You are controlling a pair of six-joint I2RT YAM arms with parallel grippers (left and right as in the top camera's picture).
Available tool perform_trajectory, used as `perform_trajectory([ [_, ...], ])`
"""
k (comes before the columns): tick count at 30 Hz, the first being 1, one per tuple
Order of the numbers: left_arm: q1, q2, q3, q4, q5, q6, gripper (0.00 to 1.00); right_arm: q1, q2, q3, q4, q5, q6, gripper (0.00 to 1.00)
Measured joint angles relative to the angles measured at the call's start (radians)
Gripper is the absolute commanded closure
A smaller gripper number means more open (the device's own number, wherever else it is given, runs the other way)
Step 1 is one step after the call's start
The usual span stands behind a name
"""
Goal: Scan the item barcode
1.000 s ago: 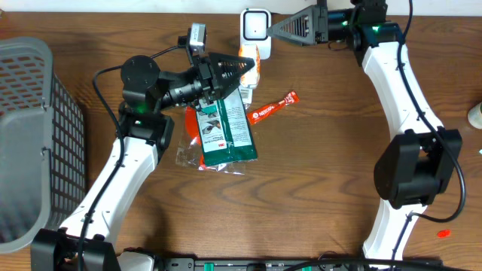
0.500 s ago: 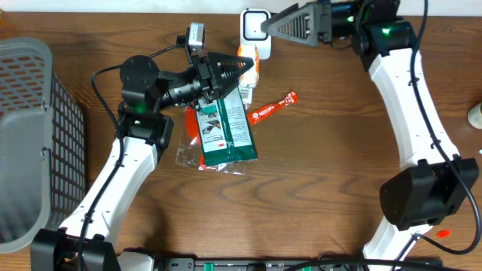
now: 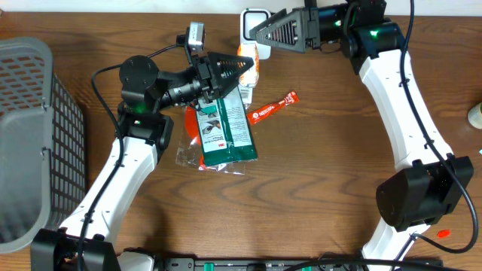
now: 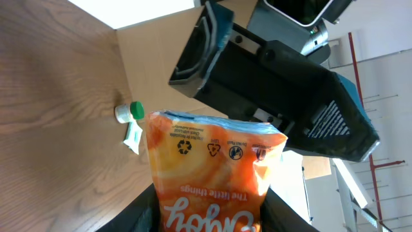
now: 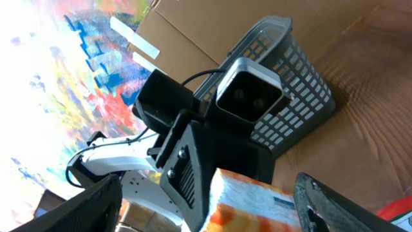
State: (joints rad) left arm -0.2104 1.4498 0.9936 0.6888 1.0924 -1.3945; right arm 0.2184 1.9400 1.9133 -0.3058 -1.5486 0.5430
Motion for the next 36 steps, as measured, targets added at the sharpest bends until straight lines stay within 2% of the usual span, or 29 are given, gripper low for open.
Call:
perform_trajectory([
  [36, 0.0, 0.0, 0.0, 0.0, 0.0, 0.0, 0.59, 0.016, 0.0, -0.076, -0.003, 0.0, -0.022, 0.19],
])
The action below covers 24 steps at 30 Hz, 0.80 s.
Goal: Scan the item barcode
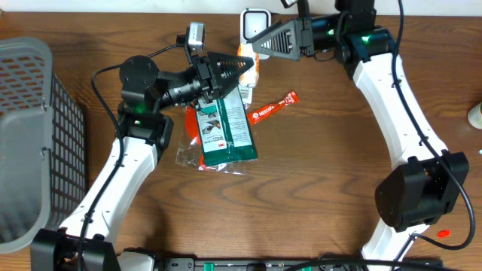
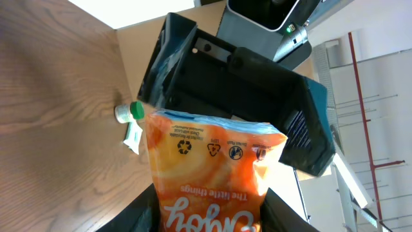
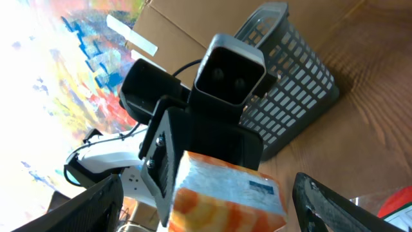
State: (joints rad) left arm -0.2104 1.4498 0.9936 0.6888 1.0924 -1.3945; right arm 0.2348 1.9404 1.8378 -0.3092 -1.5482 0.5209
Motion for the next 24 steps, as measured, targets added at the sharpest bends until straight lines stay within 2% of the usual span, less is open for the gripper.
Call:
perform_trajectory([
  [8, 0.0, 0.0, 0.0, 0.0, 0.0, 0.0, 0.59, 0.007, 0.0, -0.025, 0.002, 0.0, -0.006, 0.21],
  [18, 0.0, 0.0, 0.0, 0.0, 0.0, 0.0, 0.59, 0.007, 0.0, -0.026, 0.008, 0.0, -0.012, 0.39],
  [24, 0.0, 0.0, 0.0, 0.0, 0.0, 0.0, 0.59, 0.007, 0.0, -0.026, 0.019, 0.001, -0.013, 0.43],
])
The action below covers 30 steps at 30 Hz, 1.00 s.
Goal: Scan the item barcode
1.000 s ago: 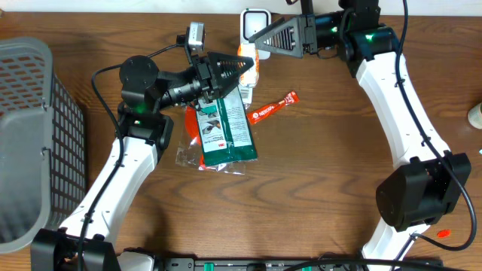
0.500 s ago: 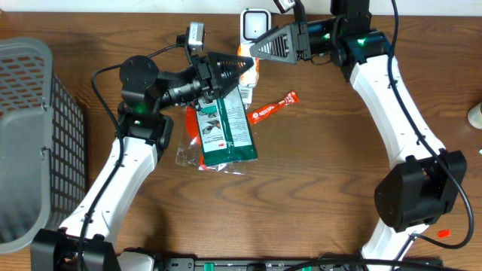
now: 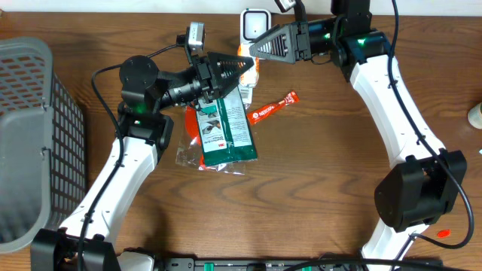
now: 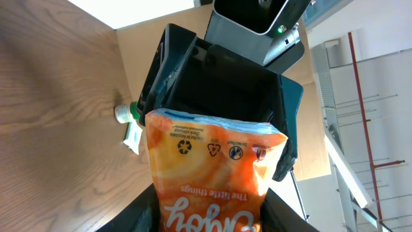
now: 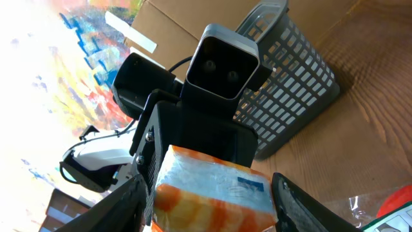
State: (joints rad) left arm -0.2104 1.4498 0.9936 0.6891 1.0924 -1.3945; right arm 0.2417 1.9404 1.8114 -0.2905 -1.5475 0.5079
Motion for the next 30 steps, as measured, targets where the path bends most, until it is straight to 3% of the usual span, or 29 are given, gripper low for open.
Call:
perform_trajectory([
  [5, 0.0, 0.0, 0.0, 0.003, 0.0, 0.0, 0.59, 0.0, 0.0, -0.001, 0.005, 0.008, -0.001, 0.54],
  [16, 0.0, 0.0, 0.0, 0.004, -0.001, 0.0, 0.59, 0.0, 0.0, -0.002, 0.031, 0.01, -0.001, 0.6],
  [25, 0.0, 0.0, 0.0, 0.003, -0.004, 0.001, 0.31, -0.015, 0.0, -0.003, 0.045, 0.01, 0.0, 0.61],
  [30, 0.0, 0.0, 0.0, 0.001, -0.003, 0.0, 0.25, -0.036, 0.0, -0.003, 0.045, 0.01, 0.0, 0.61],
])
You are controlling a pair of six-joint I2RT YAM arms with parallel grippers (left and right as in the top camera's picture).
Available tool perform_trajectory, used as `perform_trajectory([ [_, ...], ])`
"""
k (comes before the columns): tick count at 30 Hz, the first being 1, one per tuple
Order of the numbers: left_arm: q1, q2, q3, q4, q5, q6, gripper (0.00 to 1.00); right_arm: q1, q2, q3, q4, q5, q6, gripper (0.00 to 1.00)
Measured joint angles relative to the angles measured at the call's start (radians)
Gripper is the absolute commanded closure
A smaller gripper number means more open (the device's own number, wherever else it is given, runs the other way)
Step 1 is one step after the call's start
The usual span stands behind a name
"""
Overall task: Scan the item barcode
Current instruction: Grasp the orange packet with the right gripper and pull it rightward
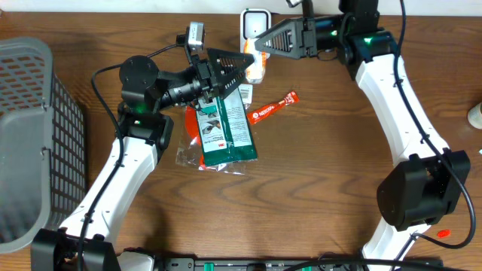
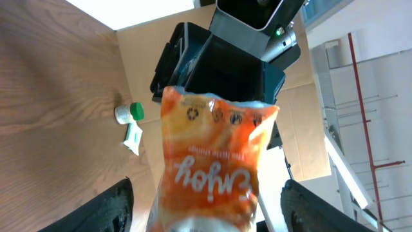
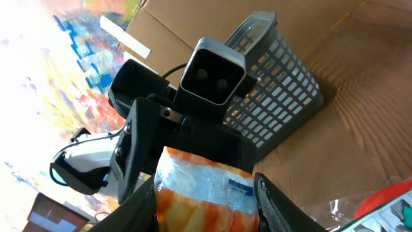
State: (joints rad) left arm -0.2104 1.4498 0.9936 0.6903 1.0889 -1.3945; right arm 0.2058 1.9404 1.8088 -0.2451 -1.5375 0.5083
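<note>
An orange snack pouch (image 1: 256, 69) hangs above the table's far middle, printed "enjoy" on the side facing the left wrist view (image 2: 215, 161). My right gripper (image 1: 260, 47) is shut on its pale sealed end (image 3: 203, 193), one finger on each side. My left gripper (image 1: 239, 71) stands open, its fingers (image 2: 119, 206) spread wide of the pouch and not touching it. A white scanner (image 1: 254, 22) stands at the far edge just behind the pouch.
A green packet (image 1: 226, 128) lies on a clear wrapper (image 1: 188, 147) under the left arm. A red stick sachet (image 1: 273, 108) is beside it. A grey basket (image 1: 30, 135) fills the left side. A green-capped tube (image 2: 131, 116) lies near the right edge.
My left gripper has opened and let go of the pouch. My right gripper has shut on the pouch's far end, and the pouch now hangs from it.
My left gripper held the orange pouch up near the scanner while the open right gripper stood off behind it. At each later moment the right gripper stood closer, until its fingers flanked the pouch's end. Now the right holds the pouch and the left is open.
</note>
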Motion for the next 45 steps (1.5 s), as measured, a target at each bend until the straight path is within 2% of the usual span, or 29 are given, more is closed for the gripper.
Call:
perform_trajectory([
  [3, -0.001, 0.0, 0.0, 0.0, 0.0, 0.0, 0.26, -0.013, 0.0, 0.0, 0.0, 0.0, 0.0, 0.62],
  [7, -0.013, 0.0, 0.0, 0.0, 0.0, -0.002, 0.25, -0.026, 0.0, 0.0, -0.001, 0.008, 0.015, 0.69],
  [13, -0.036, 0.0, 0.0, -0.002, 0.0, -0.048, 0.25, -0.049, 0.0, 0.0, -0.036, 0.084, 0.053, 0.67],
  [18, -0.035, 0.0, 0.0, -0.001, 0.0, -0.068, 0.24, -0.059, 0.0, 0.0, -0.245, 0.231, 0.015, 0.67],
  [24, -0.035, 0.0, 0.0, -0.001, 0.0, -0.074, 0.24, -0.059, 0.0, -0.002, -0.532, 0.521, -0.084, 0.69],
  [36, -0.035, 0.0, 0.0, -0.001, 0.0, -0.073, 0.25, -0.059, 0.0, -0.002, -0.796, 0.99, -0.157, 0.74],
  [39, -0.035, 0.0, 0.0, -0.001, 0.0, -0.071, 0.25, -0.059, 0.0, -0.002, -0.884, 1.086, -0.161, 0.76],
  [42, -0.036, 0.0, 0.0, -0.001, 0.0, -0.07, 0.25, -0.059, 0.0, -0.002, -0.966, 1.168, -0.162, 0.86],
  [45, -0.035, 0.0, 0.0, -0.001, 0.0, -0.064, 0.24, -0.059, 0.0, -0.003, -1.054, 1.256, -0.164, 0.89],
])
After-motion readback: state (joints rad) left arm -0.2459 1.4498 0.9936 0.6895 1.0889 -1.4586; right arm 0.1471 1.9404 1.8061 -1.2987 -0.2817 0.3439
